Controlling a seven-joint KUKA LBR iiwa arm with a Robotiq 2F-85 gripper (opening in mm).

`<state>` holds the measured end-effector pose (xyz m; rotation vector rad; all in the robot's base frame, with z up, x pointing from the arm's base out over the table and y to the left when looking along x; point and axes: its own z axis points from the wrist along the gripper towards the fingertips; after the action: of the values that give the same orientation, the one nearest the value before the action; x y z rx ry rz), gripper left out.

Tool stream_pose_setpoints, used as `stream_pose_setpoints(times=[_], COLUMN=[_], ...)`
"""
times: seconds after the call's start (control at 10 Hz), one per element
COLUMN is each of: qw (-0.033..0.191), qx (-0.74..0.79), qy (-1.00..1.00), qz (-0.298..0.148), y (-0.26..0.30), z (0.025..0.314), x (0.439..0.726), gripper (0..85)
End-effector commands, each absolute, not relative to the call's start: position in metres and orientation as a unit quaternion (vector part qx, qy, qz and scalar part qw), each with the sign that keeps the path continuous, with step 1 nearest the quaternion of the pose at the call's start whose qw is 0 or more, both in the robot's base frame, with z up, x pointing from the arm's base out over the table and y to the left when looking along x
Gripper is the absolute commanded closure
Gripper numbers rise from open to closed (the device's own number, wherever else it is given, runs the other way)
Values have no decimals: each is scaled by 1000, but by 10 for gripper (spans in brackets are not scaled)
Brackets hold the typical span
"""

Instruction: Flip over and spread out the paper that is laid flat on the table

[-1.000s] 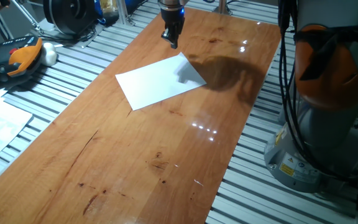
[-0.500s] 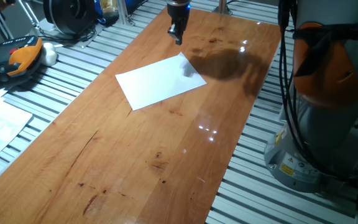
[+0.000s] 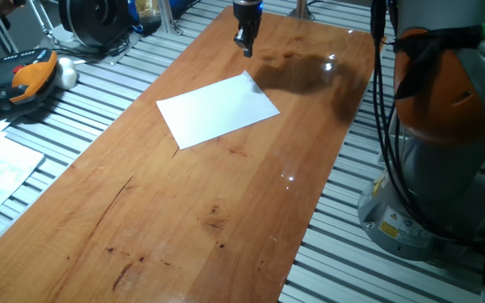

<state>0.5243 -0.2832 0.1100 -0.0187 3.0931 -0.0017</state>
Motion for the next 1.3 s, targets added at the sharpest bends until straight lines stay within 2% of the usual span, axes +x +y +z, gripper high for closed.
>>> stream_pose_setpoints(times=[0.0, 0.8, 1.2], qw=[25, 36, 32], qx=[-7, -3, -5], qy=[1000, 999, 999], qz=[3, 1, 5], y=[-288, -304, -304], z=[108, 84, 83], x=[526, 537, 537], gripper=[850, 850, 850])
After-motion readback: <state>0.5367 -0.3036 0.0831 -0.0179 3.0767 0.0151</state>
